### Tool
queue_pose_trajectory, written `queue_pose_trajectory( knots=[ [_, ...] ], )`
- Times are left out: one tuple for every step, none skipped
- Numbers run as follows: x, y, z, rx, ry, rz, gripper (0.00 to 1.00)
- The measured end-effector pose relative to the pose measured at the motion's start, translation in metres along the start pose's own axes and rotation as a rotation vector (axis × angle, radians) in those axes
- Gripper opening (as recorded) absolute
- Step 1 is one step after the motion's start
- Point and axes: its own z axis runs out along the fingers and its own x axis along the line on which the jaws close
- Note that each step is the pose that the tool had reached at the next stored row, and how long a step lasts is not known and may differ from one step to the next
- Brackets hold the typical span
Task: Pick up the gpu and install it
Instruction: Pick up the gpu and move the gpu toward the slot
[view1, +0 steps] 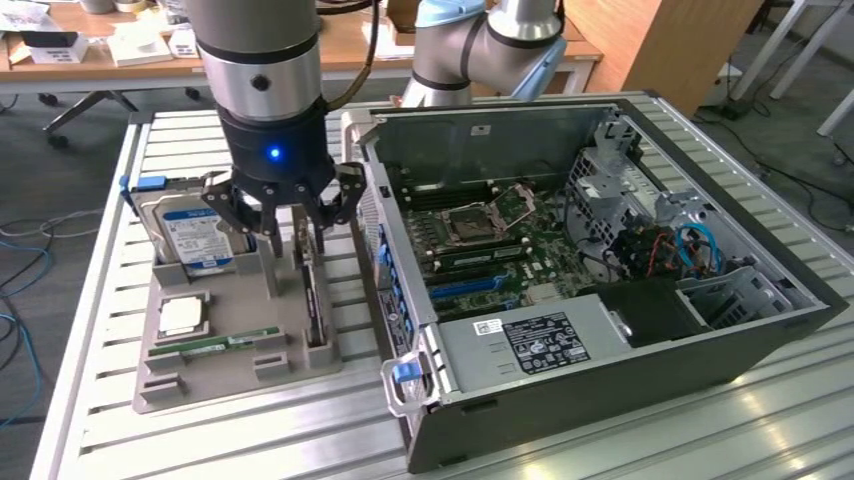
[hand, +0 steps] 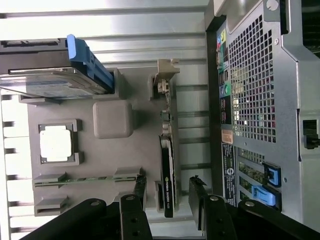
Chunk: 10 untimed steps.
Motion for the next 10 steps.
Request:
queue_pose_trajectory(
  knots=[
    [0.0000, -0.0001, 0.0015, 0.0001, 0.0001, 0.000, 0.47],
    [0.0001, -0.0002, 0.0029, 0.0000, 0.0000, 0.000, 0.47],
    [0.0001, -0.0003, 0.0044, 0.0001, 0.0000, 0.000, 0.47],
    [0.0001, -0.0004, 0.0058, 0.0000, 0.0000, 0.000, 0.47],
    [0.0002, -0.0004, 0.0071, 0.0001, 0.0001, 0.000, 0.47],
    [0.0002, -0.0005, 0.0083, 0.0001, 0.0000, 0.000, 0.47],
    [0.0002, -0.0006, 0.0090, 0.0001, 0.0000, 0.000, 0.47],
    [0.0002, -0.0006, 0.0090, 0.0002, 0.0001, 0.000, 0.47],
    [0.0002, -0.0006, 0.0090, 0.0003, 0.0001, 0.000, 0.47],
    [0.0002, -0.0006, 0.0090, 0.0003, 0.0002, 0.000, 0.47]
  ],
)
